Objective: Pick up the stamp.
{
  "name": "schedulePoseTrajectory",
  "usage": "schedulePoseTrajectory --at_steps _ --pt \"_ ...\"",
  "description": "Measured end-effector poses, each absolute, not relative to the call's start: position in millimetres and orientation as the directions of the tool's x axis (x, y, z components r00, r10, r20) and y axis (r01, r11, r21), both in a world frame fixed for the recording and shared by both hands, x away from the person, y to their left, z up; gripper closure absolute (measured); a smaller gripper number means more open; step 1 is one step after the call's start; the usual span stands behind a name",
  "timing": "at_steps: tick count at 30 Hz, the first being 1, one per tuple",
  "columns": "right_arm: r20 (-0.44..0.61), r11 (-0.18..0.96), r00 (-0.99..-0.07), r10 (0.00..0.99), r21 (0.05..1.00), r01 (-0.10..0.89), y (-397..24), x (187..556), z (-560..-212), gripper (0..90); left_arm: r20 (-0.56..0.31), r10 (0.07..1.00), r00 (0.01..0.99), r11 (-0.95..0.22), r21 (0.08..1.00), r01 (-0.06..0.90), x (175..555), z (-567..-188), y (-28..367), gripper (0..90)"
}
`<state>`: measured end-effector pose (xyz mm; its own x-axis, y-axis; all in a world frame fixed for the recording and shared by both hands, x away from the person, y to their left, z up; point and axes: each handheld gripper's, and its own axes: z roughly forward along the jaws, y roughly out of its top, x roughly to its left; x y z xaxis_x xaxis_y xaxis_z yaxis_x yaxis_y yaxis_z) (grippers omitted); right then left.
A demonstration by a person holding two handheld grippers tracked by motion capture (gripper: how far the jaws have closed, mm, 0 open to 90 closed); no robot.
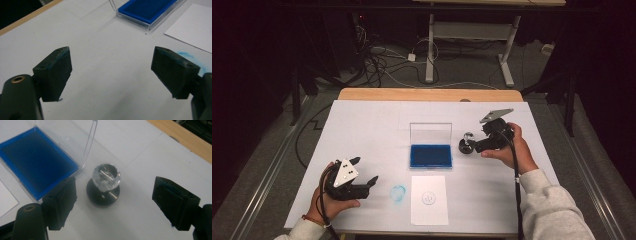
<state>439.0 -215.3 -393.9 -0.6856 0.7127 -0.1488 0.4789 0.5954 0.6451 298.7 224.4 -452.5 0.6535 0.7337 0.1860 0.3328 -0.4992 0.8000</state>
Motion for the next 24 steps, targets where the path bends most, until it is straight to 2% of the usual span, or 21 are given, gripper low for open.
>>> schedulePoseTrajectory --at_steps 2,3,6,19,21,24 --pt "-0.152 0.611 -0.693 0.705 0.627 0.484 -212 443 -396 20.8 0.200 0.729 0.655 -0.508 0.799 0.322 300 -452 225 16.7" --pt "-0.161 0.636 -0.700 0.696 0.591 0.497 -207 448 -401 24.4 0.193 0.733 0.653 -0.509 0.792 0.337 299 -453 224 16.8" --pt "-0.148 0.649 -0.710 0.689 0.562 0.512 -201 454 -407 27.6 0.188 0.732 0.655 -0.510 0.788 0.344 300 -454 225 17.0" --pt "-0.137 0.675 -0.730 0.670 0.522 0.522 -188 470 -414 46.2 0.215 0.718 0.662 -0.544 0.768 0.340 301 -456 224 17.0" --pt "-0.145 0.693 -0.743 0.654 0.510 0.510 -187 471 -414 51.2 0.221 0.716 0.662 -0.549 0.764 0.339 302 -456 224 17.0" --pt "-0.124 0.677 -0.736 0.666 0.516 0.526 -188 471 -414 51.1 0.222 0.715 0.663 -0.552 0.761 0.340 302 -456 225 17.0"
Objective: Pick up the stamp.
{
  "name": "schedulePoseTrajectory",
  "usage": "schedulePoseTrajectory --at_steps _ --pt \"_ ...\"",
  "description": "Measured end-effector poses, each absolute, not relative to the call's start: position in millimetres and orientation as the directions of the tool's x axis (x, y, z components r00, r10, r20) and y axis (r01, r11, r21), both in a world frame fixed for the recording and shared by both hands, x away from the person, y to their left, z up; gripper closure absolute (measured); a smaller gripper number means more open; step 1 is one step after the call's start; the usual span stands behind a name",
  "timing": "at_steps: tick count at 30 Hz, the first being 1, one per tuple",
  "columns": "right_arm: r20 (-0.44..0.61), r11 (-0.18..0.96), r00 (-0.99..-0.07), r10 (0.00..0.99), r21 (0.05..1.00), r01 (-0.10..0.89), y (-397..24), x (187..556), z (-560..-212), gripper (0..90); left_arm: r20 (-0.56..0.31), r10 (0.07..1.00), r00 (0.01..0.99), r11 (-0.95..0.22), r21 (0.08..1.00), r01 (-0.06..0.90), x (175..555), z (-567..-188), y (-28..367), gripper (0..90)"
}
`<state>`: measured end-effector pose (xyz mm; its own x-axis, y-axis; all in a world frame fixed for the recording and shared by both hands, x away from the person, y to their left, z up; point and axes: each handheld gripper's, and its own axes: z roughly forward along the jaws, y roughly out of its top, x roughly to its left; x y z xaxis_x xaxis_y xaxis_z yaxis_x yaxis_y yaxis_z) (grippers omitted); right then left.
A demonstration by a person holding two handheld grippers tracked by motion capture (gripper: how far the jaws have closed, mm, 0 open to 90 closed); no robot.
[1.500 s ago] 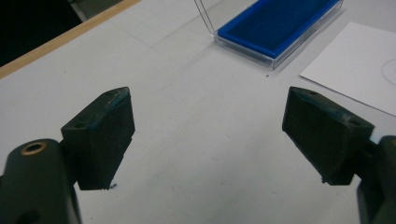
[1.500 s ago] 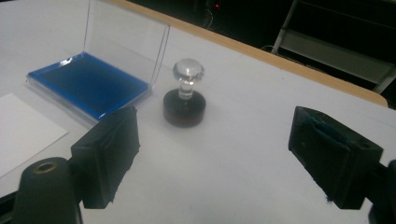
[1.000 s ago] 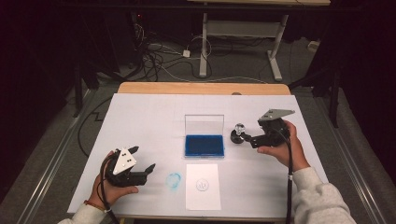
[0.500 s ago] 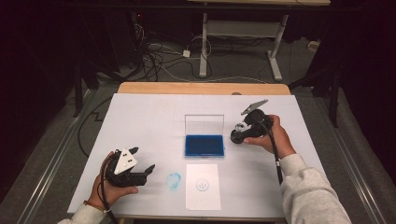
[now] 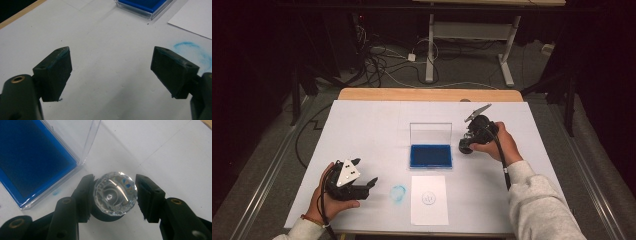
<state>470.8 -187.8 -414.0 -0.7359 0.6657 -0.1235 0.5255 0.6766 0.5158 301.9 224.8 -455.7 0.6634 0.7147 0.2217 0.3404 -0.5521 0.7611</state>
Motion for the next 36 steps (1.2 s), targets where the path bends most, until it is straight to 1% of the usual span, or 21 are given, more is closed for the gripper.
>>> schedulePoseTrajectory --at_steps 3,4,5,8,10,11,13,14,17,22,23,25,26,28,34,36 --pt "-0.119 0.673 -0.738 0.664 0.524 0.522 -189 471 -414 50.2 0.221 0.714 0.664 -0.553 0.760 0.341 302 -456 225 17.0" --pt "-0.116 0.670 -0.737 0.666 0.528 0.522 -190 470 -412 50.3 0.209 0.716 0.666 -0.550 0.757 0.353 302 -456 225 17.0" --pt "-0.116 0.670 -0.737 0.666 0.528 0.522 -190 470 -412 50.3 0.222 0.710 0.668 -0.558 0.756 0.342 302 -456 225 17.0" --pt "-0.108 0.659 -0.734 0.671 0.539 0.524 -193 471 -411 50.6 0.224 0.706 0.671 -0.566 0.749 0.345 302 -457 224 17.0" --pt "-0.106 0.663 -0.735 0.670 0.531 0.528 -193 471 -411 52.7 0.227 0.705 0.671 -0.571 0.744 0.348 303 -457 224 17.0" --pt "-0.107 0.662 -0.736 0.668 0.538 0.523 -192 471 -411 56.7 0.225 0.706 0.672 -0.571 0.743 0.350 303 -457 224 17.0" --pt "-0.105 0.660 -0.733 0.672 0.534 0.528 -192 470 -411 56.8 0.214 0.708 0.673 -0.567 0.741 0.360 302 -458 224 17.0" --pt "-0.121 0.680 -0.748 0.653 0.529 0.508 -190 471 -411 57.0 0.225 0.703 0.675 -0.572 0.742 0.349 303 -457 224 17.0" --pt "-0.140 0.700 -0.756 0.639 0.513 0.497 -189 470 -410 57.1 0.227 0.698 0.679 -0.579 0.737 0.349 303 -458 223 17.0" --pt "-0.163 0.701 -0.746 0.646 0.515 0.494 -190 467 -408 57.2 0.229 0.699 0.677 -0.578 0.738 0.347 303 -458 223 17.1" --pt "-0.170 0.687 -0.737 0.654 0.543 0.483 -192 463 -405 57.3 0.229 0.700 0.677 -0.578 0.739 0.347 302 -457 223 17.0" --pt "-0.192 0.693 -0.737 0.648 0.552 0.464 -193 457 -401 57.3 0.215 0.704 0.677 -0.570 0.740 0.358 302 -457 223 17.0" --pt "-0.199 0.690 -0.736 0.647 0.565 0.453 -194 452 -399 57.3 0.227 0.699 0.678 -0.577 0.738 0.348 302 -457 224 17.1" --pt "-0.175 0.666 -0.743 0.646 0.605 0.437 -196 442 -396 57.3 0.220 0.703 0.676 -0.575 0.735 0.359 302 -457 224 17.1" --pt "-0.196 0.656 -0.750 0.632 0.650 0.383 -192 419 -394 57.4 0.230 0.696 0.680 -0.584 0.732 0.350 302 -458 222 17.1" --pt "-0.180 0.636 -0.752 0.634 0.676 0.374 -191 413 -393 57.4 0.220 0.698 0.681 -0.581 0.729 0.361 302 -458 222 17.1"
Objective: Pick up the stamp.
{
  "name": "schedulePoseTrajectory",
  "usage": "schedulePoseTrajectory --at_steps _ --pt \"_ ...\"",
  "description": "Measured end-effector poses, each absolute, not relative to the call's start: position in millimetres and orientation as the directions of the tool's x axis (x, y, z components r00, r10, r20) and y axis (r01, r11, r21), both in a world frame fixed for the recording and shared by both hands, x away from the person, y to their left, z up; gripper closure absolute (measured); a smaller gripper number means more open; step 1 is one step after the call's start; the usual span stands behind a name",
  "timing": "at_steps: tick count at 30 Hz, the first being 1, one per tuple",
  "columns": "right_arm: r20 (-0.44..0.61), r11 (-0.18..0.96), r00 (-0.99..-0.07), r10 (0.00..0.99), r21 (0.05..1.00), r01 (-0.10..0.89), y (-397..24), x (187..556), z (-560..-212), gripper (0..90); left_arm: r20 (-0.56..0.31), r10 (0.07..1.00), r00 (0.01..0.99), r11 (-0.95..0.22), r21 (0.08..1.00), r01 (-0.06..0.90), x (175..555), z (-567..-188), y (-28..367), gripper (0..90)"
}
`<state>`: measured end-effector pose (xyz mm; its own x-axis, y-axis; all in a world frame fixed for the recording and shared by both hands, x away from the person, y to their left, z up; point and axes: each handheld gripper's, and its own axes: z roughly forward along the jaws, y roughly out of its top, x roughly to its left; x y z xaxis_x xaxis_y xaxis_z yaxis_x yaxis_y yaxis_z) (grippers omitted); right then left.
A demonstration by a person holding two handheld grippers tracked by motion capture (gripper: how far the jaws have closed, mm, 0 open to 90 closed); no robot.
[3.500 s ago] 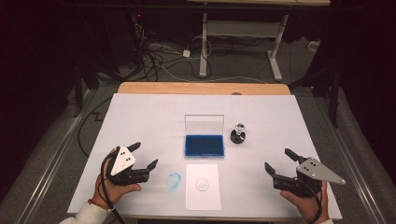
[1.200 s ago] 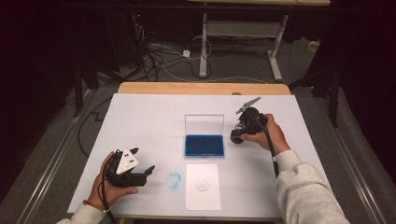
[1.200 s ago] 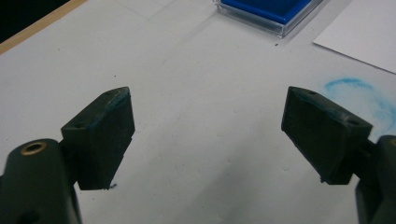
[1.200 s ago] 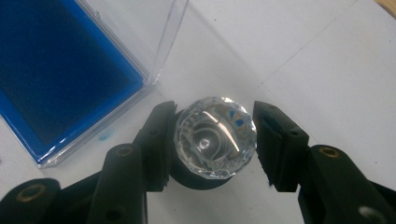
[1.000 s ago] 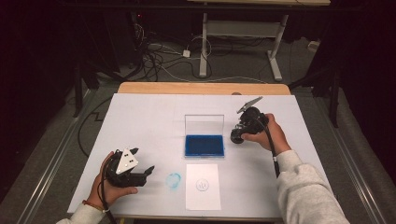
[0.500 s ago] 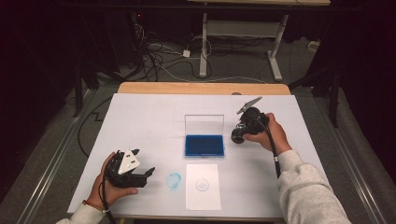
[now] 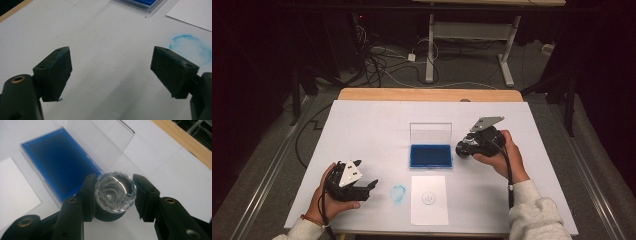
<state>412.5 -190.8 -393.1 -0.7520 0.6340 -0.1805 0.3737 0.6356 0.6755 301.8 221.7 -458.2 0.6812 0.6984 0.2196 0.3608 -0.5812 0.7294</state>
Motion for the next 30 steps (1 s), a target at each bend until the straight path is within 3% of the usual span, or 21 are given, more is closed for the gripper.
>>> schedulePoseTrajectory --at_steps 30 --pt "-0.185 0.561 -0.814 0.551 0.804 0.197 -173 371 -364 57.4 0.173 0.684 0.708 -0.576 0.724 0.380 302 -464 222 17.2"
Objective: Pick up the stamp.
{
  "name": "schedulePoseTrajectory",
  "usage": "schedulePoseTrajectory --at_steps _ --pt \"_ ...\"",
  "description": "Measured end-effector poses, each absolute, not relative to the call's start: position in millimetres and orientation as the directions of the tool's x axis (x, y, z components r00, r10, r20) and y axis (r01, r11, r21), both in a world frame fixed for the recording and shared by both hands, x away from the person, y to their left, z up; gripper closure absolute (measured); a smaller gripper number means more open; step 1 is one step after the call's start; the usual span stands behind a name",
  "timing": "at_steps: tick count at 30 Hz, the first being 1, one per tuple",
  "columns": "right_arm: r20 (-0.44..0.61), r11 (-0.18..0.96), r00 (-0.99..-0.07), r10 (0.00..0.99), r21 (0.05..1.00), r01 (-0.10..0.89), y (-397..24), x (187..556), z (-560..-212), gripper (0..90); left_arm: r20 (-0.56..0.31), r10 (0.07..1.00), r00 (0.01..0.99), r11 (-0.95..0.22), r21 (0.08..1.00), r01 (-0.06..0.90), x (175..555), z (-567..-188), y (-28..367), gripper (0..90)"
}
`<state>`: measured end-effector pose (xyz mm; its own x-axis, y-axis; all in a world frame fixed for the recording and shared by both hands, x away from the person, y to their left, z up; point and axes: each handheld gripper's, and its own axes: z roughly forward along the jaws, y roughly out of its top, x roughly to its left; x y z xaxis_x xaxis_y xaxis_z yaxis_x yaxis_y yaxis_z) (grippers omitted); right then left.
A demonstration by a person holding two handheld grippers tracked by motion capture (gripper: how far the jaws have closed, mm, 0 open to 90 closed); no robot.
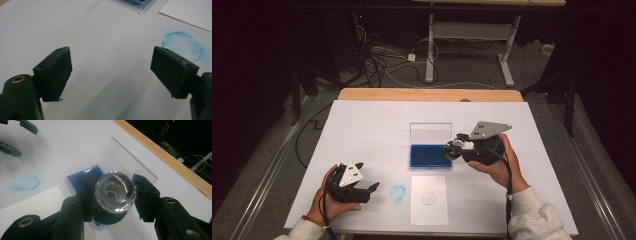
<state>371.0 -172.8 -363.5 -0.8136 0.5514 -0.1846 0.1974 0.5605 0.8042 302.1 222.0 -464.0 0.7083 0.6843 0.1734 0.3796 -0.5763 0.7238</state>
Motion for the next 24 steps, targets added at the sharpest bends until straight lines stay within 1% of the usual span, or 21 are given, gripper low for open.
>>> schedulePoseTrajectory --at_steps 9,13,24 --pt "-0.186 0.562 -0.835 0.517 0.810 0.167 -158 367 -361 57.4 0.151 0.689 0.709 -0.559 0.733 0.387 296 -465 226 17.2" --pt "-0.180 0.557 -0.849 0.496 0.816 0.153 -148 367 -359 57.4 0.146 0.712 0.686 -0.528 0.756 0.386 291 -462 232 17.2" --pt "-0.163 0.545 -0.878 0.450 0.829 0.126 -131 366 -361 57.4 0.149 0.708 0.691 -0.540 0.744 0.393 285 -465 232 17.2"
